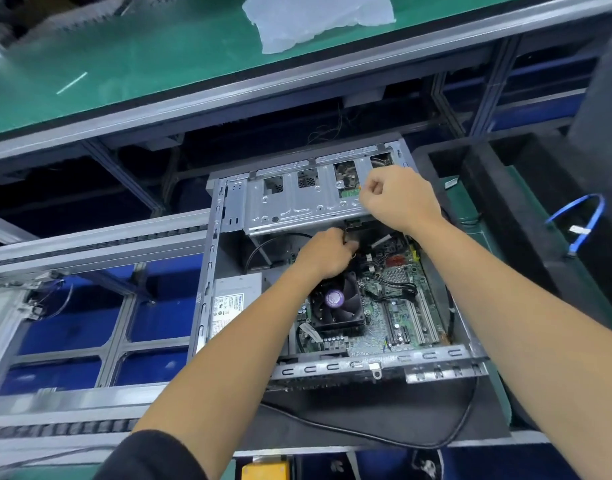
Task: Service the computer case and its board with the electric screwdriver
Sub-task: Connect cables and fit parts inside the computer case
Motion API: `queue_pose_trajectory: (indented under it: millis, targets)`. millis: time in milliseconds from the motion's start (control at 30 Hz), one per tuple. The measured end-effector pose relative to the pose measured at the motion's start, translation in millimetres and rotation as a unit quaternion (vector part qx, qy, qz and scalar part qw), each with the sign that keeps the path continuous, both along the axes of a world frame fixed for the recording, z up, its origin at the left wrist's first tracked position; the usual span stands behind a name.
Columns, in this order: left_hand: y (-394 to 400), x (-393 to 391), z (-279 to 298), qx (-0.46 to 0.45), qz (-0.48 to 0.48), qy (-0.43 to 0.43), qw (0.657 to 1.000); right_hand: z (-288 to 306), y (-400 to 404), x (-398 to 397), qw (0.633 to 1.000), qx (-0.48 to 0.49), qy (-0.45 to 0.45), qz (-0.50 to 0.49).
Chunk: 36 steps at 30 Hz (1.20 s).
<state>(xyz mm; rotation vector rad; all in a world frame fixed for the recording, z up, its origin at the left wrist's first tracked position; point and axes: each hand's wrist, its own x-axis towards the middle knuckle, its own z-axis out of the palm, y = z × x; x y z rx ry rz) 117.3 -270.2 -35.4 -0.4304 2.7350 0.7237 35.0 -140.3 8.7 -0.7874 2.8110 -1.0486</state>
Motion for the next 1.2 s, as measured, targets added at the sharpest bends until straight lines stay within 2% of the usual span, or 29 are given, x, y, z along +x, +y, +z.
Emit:
queue_pose_trajectory:
  millis: [100,267,333,500,567,700,833,1000,1200]
  targets:
    - [1,-5,-4,-0.106,-0.047,0.010,0.993,-1,1,-1,1.000,0.003,0.002,0.001]
    - [-3,-11,-8,-0.155,-0.050,0.027,0.986,-1,0,-1,1.000,0.005,-0.006,0.000]
    - [-4,-13,-9,-0.143,-0.045,0.022,0.988,-1,0,-1,1.000,0.004,-0.007,-0.001]
    - [-4,-19,-9,-0.026,0.000,-0.001,1.000,-1,1,-2,1.000,0.002,-0.004,-0.002]
    - [-3,-21,-8,-0.009,0.026,-0.024,0.999,-2,0,-2,1.000,0.005,-0.001,-0.002]
    - [2,-24,-8,-0.047,0.050,-0.029,0.997,-2,0,-3,1.000,0.005,-0.003,-0.003]
    - [-3,-29,-4,0.005,0.084,-0.046,0.995,-2,0,-2,1.000,0.003,-0.008,-0.004]
    - [-14,-34,5,-0.012,0.050,-0.135,0.989,1,0,-1,1.000,0.013,-0.009,-0.008]
    - [-12,-37,0,-0.080,0.019,-0.139,0.987,2,0,0,1.000,0.017,-0.012,-0.004]
